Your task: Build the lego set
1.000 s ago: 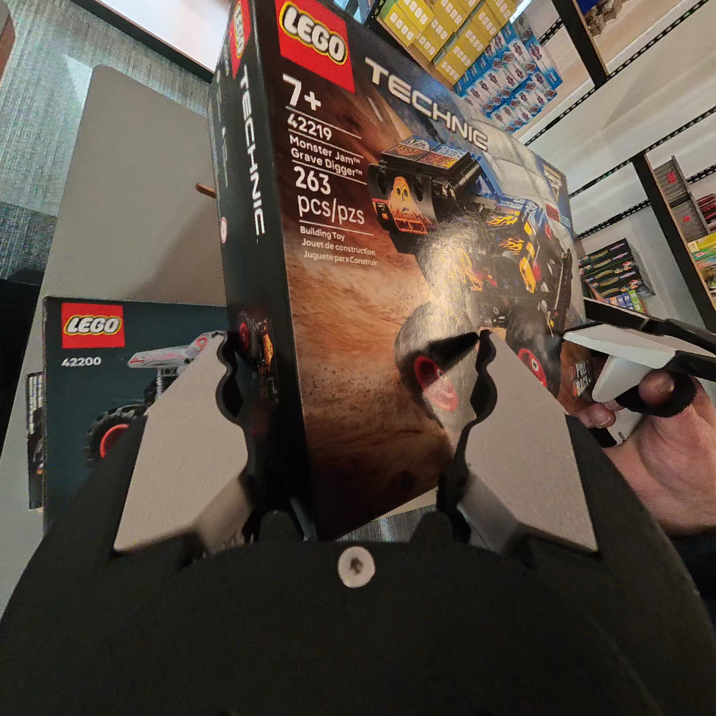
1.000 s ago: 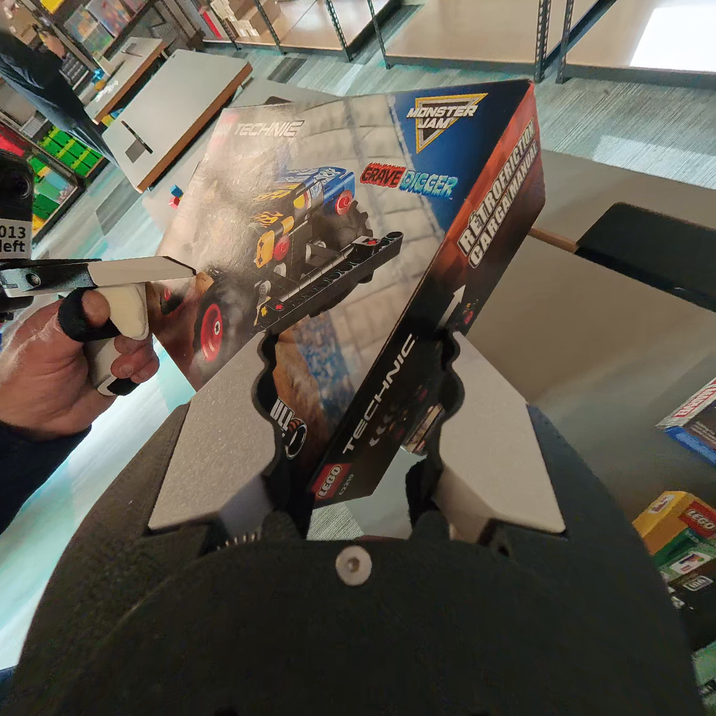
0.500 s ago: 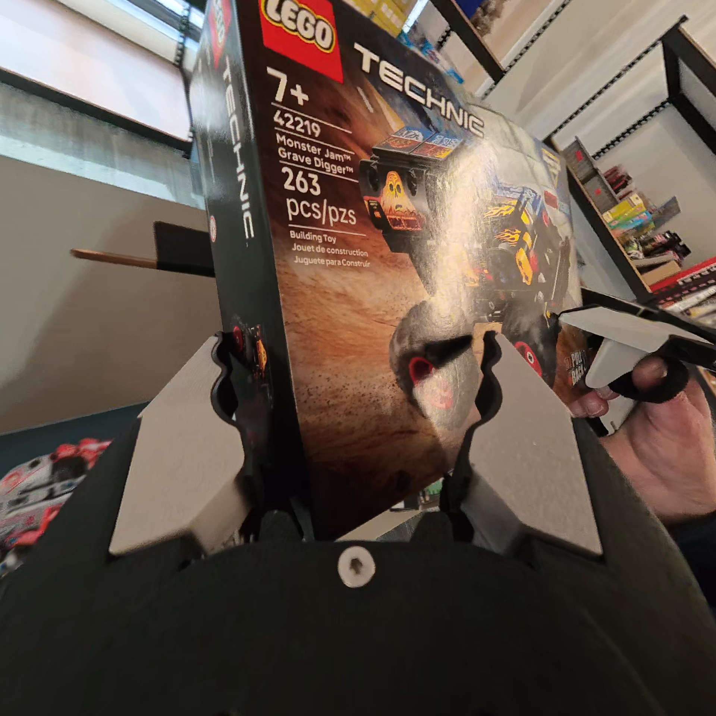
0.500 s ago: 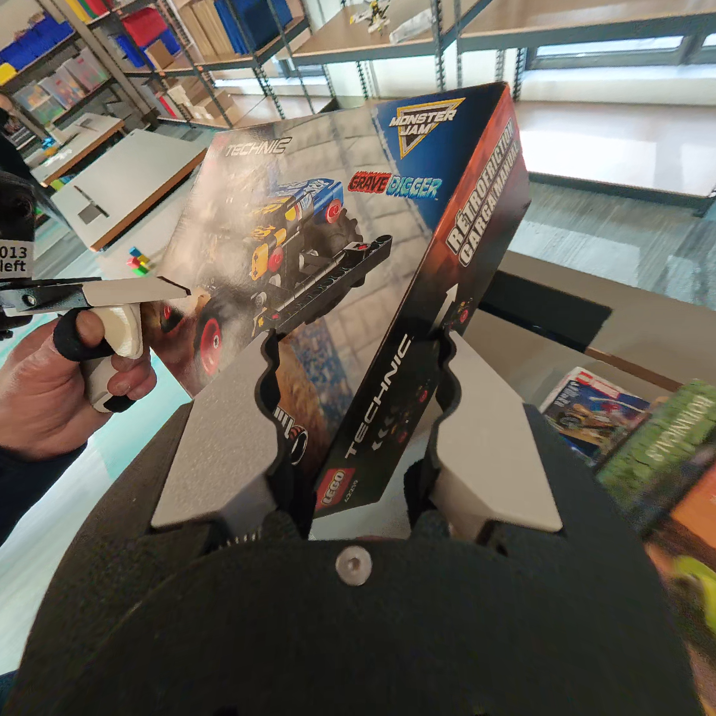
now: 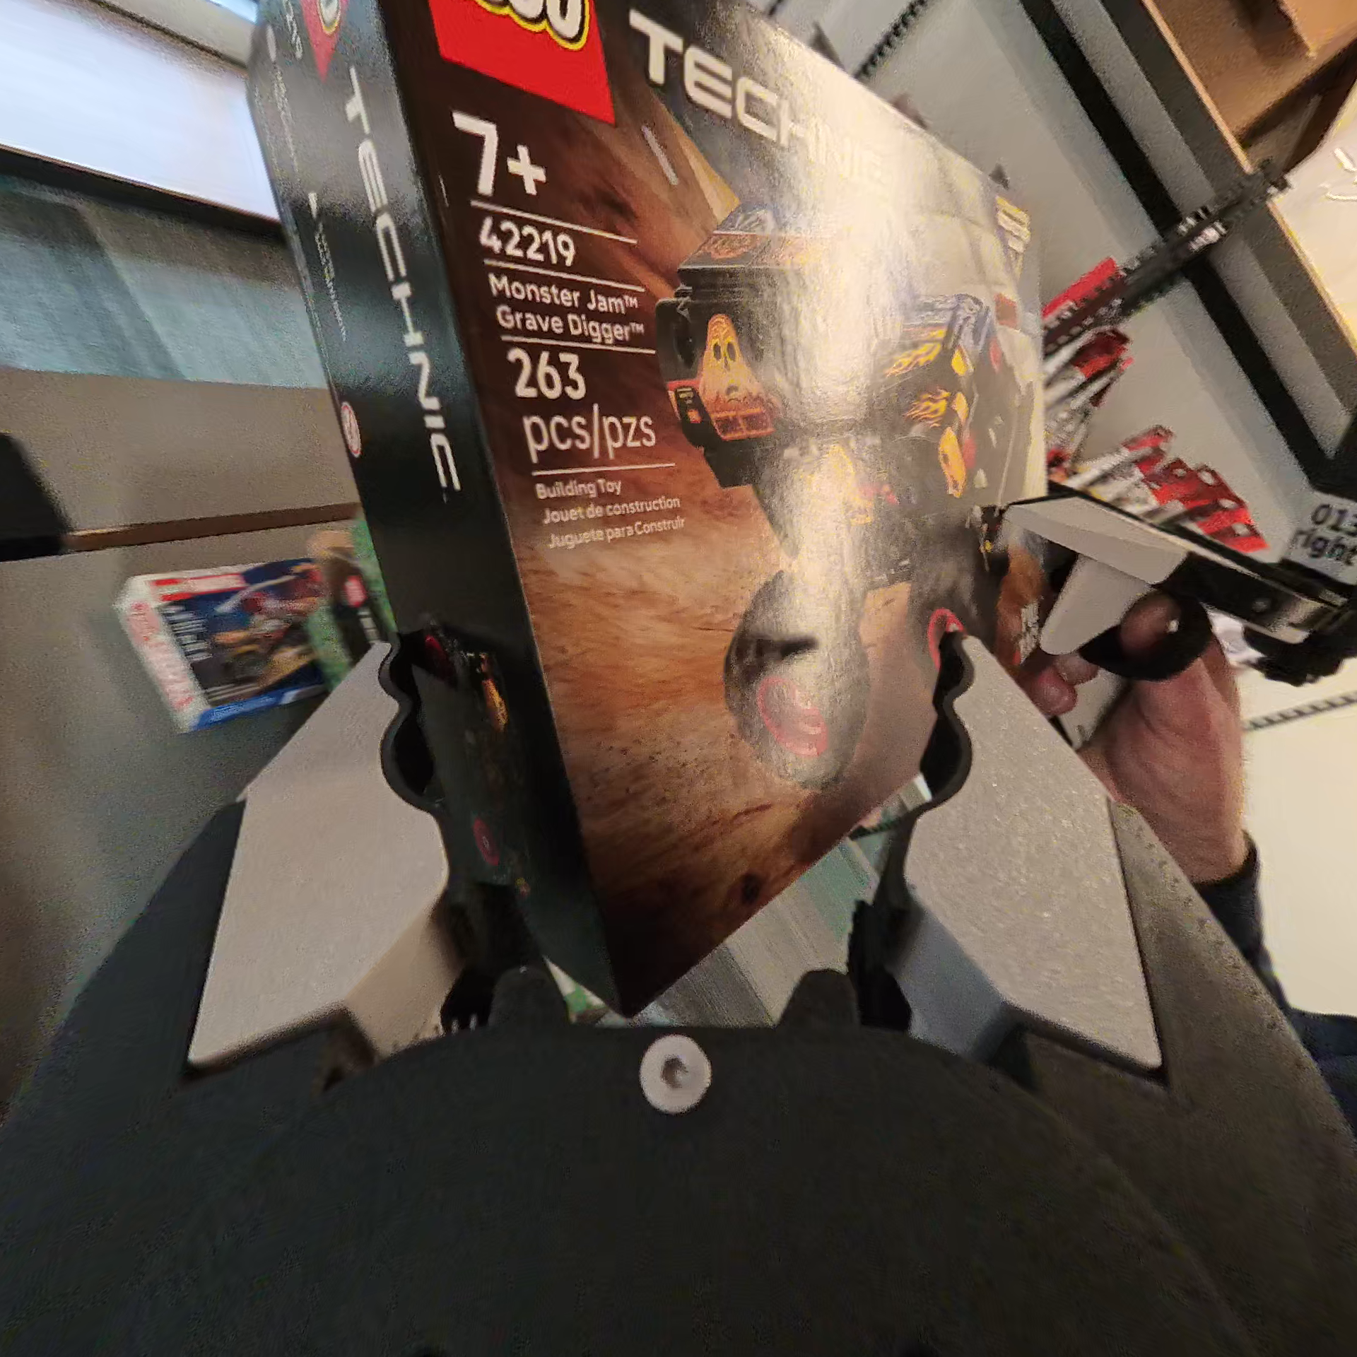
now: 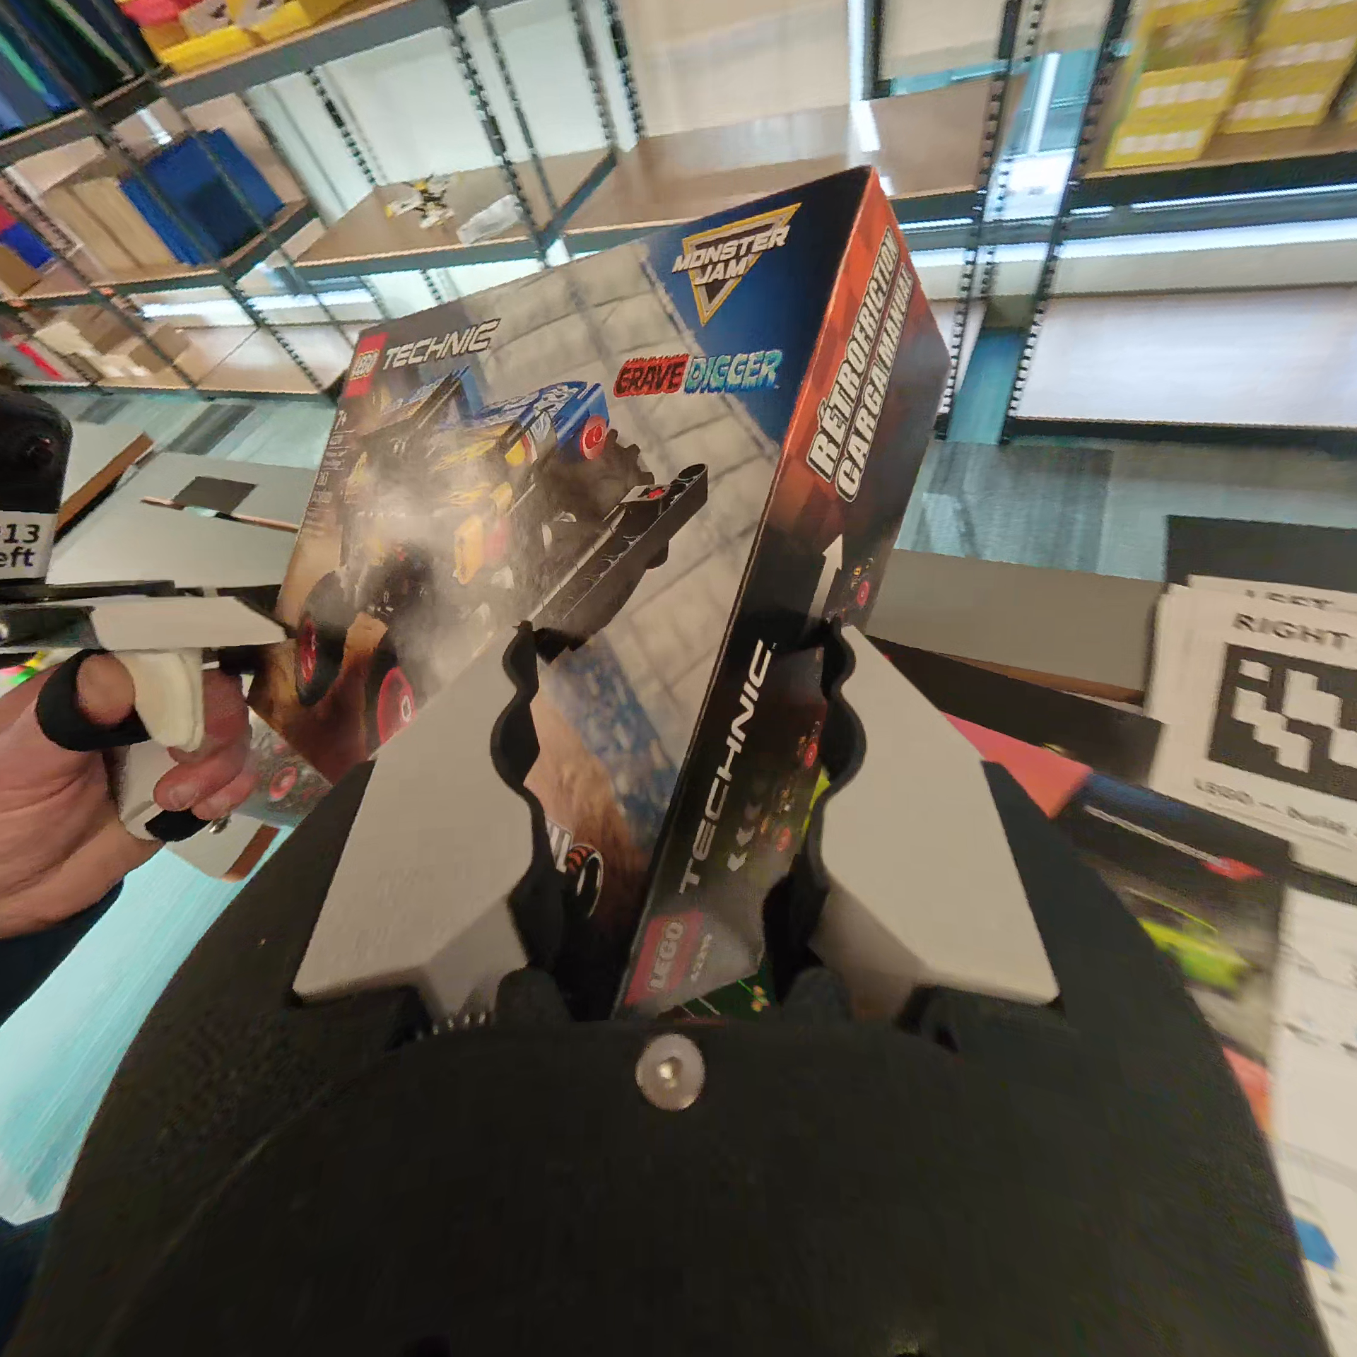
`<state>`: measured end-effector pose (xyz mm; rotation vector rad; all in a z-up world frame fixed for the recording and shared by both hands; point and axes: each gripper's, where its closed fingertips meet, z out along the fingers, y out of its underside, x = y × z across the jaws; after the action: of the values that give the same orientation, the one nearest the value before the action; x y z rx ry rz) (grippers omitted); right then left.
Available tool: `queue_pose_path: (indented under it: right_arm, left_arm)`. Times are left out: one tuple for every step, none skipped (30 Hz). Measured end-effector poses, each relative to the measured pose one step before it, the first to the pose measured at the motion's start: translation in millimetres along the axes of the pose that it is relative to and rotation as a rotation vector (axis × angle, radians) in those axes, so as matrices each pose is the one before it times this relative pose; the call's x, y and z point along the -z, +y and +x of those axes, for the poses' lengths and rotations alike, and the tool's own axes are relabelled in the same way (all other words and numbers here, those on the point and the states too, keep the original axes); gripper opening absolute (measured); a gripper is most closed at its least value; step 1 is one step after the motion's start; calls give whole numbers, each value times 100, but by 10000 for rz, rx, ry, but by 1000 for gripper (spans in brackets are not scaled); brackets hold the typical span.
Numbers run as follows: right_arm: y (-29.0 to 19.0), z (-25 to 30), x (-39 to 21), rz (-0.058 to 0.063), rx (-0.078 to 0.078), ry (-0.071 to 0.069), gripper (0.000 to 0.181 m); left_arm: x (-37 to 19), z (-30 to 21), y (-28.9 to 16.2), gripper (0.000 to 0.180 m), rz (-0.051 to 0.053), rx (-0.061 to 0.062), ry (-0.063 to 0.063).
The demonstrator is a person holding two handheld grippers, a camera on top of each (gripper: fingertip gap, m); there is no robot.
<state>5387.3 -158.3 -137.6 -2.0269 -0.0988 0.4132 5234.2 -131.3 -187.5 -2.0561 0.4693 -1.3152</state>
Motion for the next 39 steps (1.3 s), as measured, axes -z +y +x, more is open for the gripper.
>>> queue_pose_path:
  right_arm:
    - [100,1440,775,3,-99,252,79]
    - [135,1509,720,-12,-87,278,81]
    - [124,1568,675,31,-138,277,82]
    - [174,1602,607,40,-207,240,84]
    - [341,1578,453,-29,-264,160,85]
    - [574,1485,290,-105,-309,54,86]
    - [837,1439,62,-216,-289,-25,86]
    - [1158,1469,-192,-393,-266,-56,87]
    - [1385,1604,-398,-504,-365,-18,87]
    - [1350,1727,-508,-450,-379,138,86]
    - [1111,1586,-541,-335,-211,225,91]
    - [479,1041,-158,-110,-67,76,94]
    - [-649,309,478,504,-105,-208,91]
    - [-945,2,648,525,-192,-295,89]
    - [-381,146,402,81,-94,-120,85]
    - [-174,245,237,-54,68,7,80]
    - [-232,105,175,67,55,-27,76]
    - [-125,-81,101,22,-61,-104,78]
    - [-6,-122,88,-64,4,-76,81]
    - [-117,-102,187,-13,161,4,78]
    - [-377,-194,338,128,200,14,73]
    - [-627,-360,419,250,148,-52,71]
    - [-692,-547,391,265,141,-139,69]
    - [-673,-571,285,214,101,-114,68]
    - [-684,-766,172,205,94,-182,68]
    - [-702,-1091,74,235,136,-305,68]
    - [-651,-1347,-52,219,175,-376,68]
    - [-553,-1572,-205,169,199,-433,67]
    - [-410,-1832,-387,96,253,-505,65]
    - [-269,-1995,-581,42,281,-518,65]
    - [-190,-2099,-782,43,274,-529,64]
    - [-48,-2252,-1005,10,264,-577,63]
    - [84,-2384,-1214,-28,257,-639,63]
    - [229,-2408,-1435,-74,223,-667,64]
    - [416,-2331,-1636,-138,190,-655,64]
    - [559,-2227,-1859,-162,171,-642,64]
    - [800,-2051,-2062,-228,99,-638,66]
    - [1135,-1796,-2265,-357,-31,-607,68]
    - [1354,-1561,-2403,-447,-143,-601,72]
  left_arm:
    - [-1263,993,308,137,-177,27,284]
    - [-1301,951,436,137,-267,-27,256]
    - [-1301,1040,471,138,-292,6,320]
    - [-1263,1131,341,142,-233,50,397]
    - [-1146,879,207,144,-143,-5,287]
    - [-1101,536,212,146,-159,-84,160]
    - [-1105,101,404,146,-261,-102,36]
    - [-1159,-130,785,149,-482,85,66]
    - [-1196,-45,1180,155,-706,318,257]
    - [-1098,-71,1297,158,-726,447,331]
    - [-797,179,800,158,-322,421,481]
    - [-415,195,45,158,234,234,408]
    - [59,84,-309,151,381,93,206]
    - [158,234,-298,148,257,16,248]
    - [71,69,22,145,12,77,175]
    - [-88,5,269,145,-129,34,114]
    - [-77,-125,372,143,-172,-39,-10]
    - [72,44,74,139,42,-110,26]
    - [253,173,-57,135,99,-91,86]
    - [459,265,-249,128,179,-64,162]
    - [682,405,-505,117,318,-60,287]
    - [845,321,-646,108,376,-36,237]
    - [890,-20,-602,105,321,-26,20]
    - [852,-230,-418,105,187,-73,-126]
    - [824,-266,-244,106,76,-108,-170]
    - [867,-237,-332,106,161,-143,-201]
    - [881,-179,-331,104,181,-117,-160]
    - [845,-202,-199,103,104,-43,-131]
    - [830,-356,-60,103,34,7,-157]
    - [849,-467,-27,105,52,7,-185]
    - [885,-634,34,103,51,28,-234]
    - [932,-670,107,102,21,62,-232]
    - [991,-688,47,102,91,91,-223]
    - [1094,-716,-79,102,197,94,-228]
    - [1165,-805,-106,103,221,96,-239]
    - [1225,-915,-96,103,215,76,-257]
    - [1301,-1075,-126,104,238,52,-318]
    - [1377,-1229,-134,105,245,46,-385]
    - [1440,-1305,-137,106,231,27,-408]
